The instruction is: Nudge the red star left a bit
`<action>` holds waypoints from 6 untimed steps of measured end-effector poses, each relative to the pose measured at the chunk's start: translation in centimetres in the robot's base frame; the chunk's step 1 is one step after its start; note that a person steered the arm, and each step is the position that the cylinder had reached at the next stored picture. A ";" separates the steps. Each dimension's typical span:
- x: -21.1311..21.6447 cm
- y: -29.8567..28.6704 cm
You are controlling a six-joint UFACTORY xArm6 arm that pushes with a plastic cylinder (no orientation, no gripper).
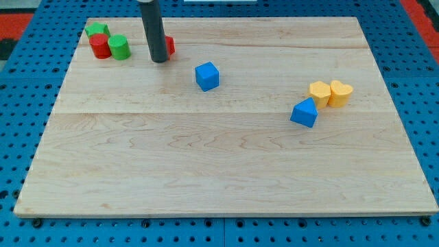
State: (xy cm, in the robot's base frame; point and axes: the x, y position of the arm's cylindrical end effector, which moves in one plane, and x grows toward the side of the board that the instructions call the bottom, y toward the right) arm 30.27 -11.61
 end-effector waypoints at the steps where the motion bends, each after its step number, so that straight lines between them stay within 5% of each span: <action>1: -0.2 4.7; 3: -2.7 9.5; 6: -2.9 2.8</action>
